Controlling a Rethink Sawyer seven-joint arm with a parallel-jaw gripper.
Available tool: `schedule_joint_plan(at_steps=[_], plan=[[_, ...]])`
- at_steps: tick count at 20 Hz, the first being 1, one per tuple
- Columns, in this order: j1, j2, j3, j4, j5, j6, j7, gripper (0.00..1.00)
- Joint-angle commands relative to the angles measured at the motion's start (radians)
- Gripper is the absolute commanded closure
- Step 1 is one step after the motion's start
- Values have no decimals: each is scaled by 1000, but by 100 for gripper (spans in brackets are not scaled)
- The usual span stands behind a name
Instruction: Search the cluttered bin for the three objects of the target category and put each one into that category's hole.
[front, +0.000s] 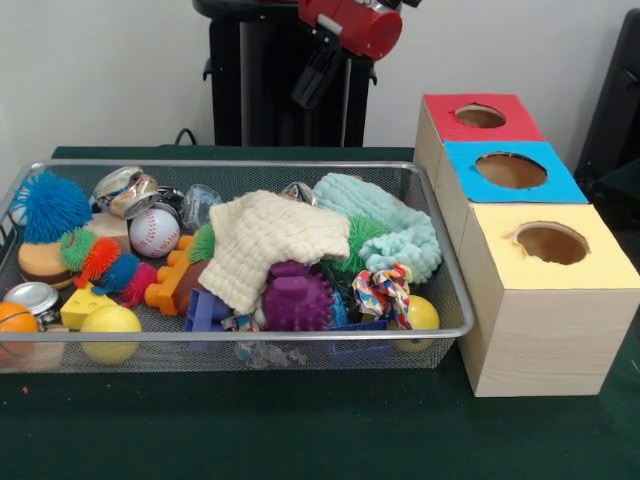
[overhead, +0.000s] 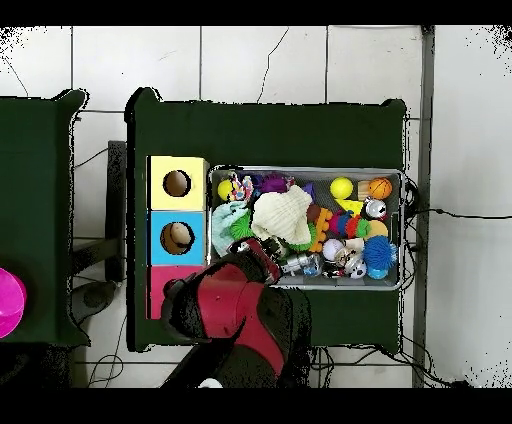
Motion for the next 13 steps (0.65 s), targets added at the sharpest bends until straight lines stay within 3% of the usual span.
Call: schedule_joint_plan(at_steps=[1,13], plan=[[8,69,95,-83,-63,-2,-35,100],[-37,64,121,-82,-88,-22,-44,100]])
